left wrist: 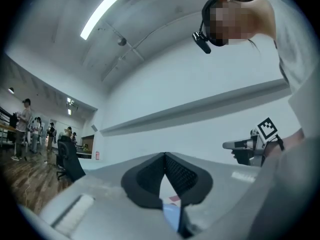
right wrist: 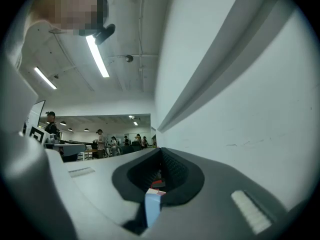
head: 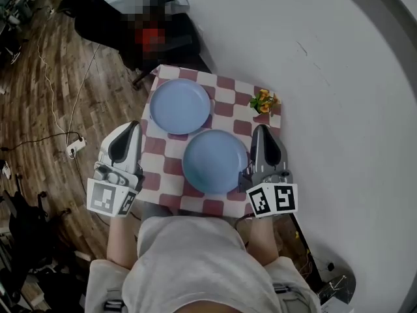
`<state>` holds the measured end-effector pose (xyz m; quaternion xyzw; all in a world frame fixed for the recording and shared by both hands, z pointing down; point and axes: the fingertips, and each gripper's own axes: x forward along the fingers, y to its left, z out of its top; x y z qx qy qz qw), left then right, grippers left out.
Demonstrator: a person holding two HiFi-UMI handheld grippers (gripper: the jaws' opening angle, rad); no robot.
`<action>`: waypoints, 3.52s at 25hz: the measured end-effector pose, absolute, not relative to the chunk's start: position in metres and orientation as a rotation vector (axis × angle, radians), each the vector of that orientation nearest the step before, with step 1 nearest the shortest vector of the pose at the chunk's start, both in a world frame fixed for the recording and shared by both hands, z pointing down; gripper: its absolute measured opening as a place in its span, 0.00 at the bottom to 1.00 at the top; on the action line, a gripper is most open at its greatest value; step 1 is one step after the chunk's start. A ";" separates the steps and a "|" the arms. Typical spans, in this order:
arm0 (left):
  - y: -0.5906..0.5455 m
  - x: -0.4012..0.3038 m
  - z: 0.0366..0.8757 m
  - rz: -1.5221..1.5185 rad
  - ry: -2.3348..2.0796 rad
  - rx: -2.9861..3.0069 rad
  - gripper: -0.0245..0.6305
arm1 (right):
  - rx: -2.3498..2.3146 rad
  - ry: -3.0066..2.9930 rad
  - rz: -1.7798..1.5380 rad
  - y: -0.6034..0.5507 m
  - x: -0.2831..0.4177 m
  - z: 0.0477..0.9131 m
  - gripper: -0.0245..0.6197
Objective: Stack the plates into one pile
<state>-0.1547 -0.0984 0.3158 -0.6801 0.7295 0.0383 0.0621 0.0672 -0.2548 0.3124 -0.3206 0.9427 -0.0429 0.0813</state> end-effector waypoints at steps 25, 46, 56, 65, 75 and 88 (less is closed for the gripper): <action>-0.133 -0.277 0.261 0.148 1.826 -2.213 0.04 | -1.281 2.727 0.115 -0.204 -0.048 0.272 0.04; -0.248 -0.315 0.471 -0.337 1.746 -2.922 0.11 | -1.800 2.576 -0.996 -0.210 -0.094 0.486 0.05; -0.292 -0.307 0.565 -0.692 1.755 -3.053 0.21 | -1.879 2.234 -1.485 -0.208 -0.099 0.576 0.16; -0.314 -0.306 0.616 -0.916 1.773 -3.078 0.25 | -1.933 1.978 -1.689 -0.208 -0.100 0.629 0.20; -0.310 -0.304 0.644 -1.004 1.791 -3.103 0.18 | -1.979 1.967 -1.737 -0.213 -0.106 0.648 0.15; -0.286 -0.320 0.576 -0.589 2.081 -3.001 0.16 | -1.896 2.315 -1.385 -0.232 -0.104 0.575 0.13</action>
